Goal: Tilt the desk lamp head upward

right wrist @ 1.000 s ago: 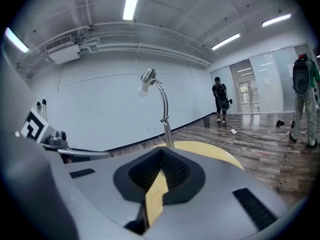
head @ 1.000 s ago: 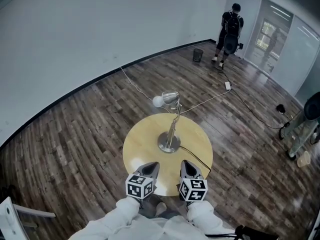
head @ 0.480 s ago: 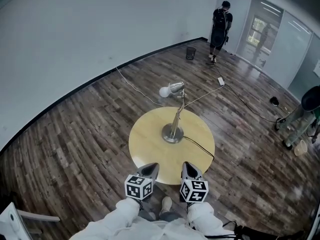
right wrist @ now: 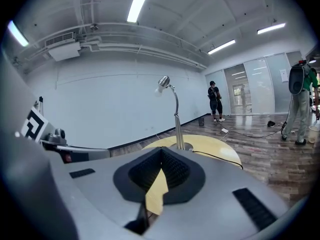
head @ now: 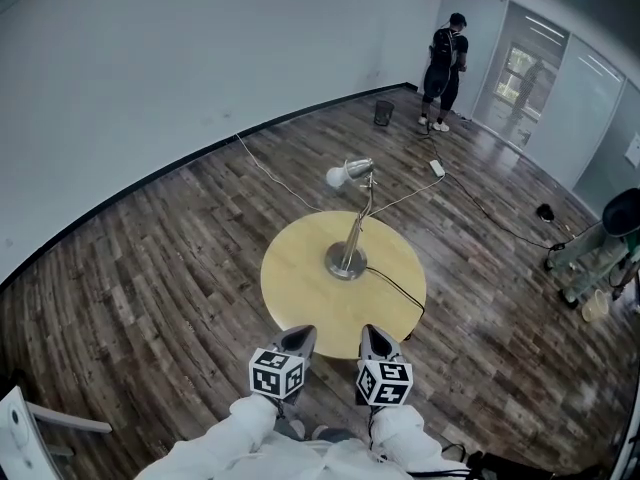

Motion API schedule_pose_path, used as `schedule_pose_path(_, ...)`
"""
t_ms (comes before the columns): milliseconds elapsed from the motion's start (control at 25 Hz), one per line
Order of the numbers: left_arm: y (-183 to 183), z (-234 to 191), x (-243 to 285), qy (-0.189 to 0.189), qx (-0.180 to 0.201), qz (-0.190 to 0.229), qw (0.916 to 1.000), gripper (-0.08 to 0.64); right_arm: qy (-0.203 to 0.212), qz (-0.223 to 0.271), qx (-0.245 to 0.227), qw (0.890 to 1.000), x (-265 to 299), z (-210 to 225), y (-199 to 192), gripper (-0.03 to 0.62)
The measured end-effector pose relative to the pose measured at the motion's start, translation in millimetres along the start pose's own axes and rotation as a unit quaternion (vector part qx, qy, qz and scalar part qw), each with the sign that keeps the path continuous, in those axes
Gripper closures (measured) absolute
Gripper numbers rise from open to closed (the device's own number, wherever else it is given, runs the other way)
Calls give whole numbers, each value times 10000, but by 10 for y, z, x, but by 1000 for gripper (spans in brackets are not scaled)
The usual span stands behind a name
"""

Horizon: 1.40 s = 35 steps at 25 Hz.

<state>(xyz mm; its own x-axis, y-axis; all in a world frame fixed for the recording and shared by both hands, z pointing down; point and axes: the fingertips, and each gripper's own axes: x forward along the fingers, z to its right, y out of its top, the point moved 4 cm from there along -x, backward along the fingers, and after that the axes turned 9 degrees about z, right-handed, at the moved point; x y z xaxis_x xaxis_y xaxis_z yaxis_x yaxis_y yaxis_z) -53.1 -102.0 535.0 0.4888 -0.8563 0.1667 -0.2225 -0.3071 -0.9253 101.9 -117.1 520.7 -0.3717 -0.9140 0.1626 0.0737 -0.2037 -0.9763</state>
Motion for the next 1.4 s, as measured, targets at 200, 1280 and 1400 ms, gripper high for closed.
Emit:
schedule_pose_path(200, -23, 164, 2, -3, 74, -9, 10000, 558, 40, 99, -2, 9999, -61, 29, 77, 578)
schedule_pose_path(1280, -6, 316, 16, -46, 209, -26, 9998, 558, 72, 34, 118, 9999, -135, 136, 42, 578)
schedule_pose_path(1400, -17, 316, 7, -18, 217, -32, 9998, 558, 72, 23, 111, 9999, -144, 147, 38, 578)
